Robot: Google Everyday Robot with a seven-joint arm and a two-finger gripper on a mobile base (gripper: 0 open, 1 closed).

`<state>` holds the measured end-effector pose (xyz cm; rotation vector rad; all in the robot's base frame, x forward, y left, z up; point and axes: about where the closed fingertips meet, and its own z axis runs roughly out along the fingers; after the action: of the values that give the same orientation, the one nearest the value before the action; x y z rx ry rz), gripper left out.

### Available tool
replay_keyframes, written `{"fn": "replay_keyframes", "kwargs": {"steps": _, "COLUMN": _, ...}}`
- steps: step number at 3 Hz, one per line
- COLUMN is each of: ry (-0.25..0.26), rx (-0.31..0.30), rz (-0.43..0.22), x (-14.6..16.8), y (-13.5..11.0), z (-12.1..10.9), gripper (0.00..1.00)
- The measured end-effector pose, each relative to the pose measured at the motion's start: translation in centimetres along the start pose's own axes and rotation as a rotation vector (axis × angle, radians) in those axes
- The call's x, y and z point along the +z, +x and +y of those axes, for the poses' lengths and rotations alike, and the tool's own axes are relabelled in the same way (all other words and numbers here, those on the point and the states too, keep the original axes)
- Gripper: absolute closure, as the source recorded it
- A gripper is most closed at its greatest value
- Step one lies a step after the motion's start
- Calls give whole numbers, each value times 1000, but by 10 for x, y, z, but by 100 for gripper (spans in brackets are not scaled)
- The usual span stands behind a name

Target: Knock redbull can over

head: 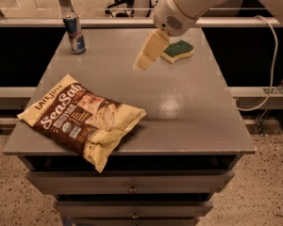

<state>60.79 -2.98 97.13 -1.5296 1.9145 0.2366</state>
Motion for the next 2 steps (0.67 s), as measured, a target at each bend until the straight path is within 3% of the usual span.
{"fn": "replay_keyframes", "kwargs": {"steps": 1, "ry": 6, "rx": 13, "rz": -27, "x": 7, "y": -2, "z": -6, "gripper": 0}}
{"fn": "replay_keyframes", "kwargs": {"steps": 2, "ry": 32, "rx": 51, "rz": -113, "x": 27, "y": -15, "z": -28, "gripper": 0}}
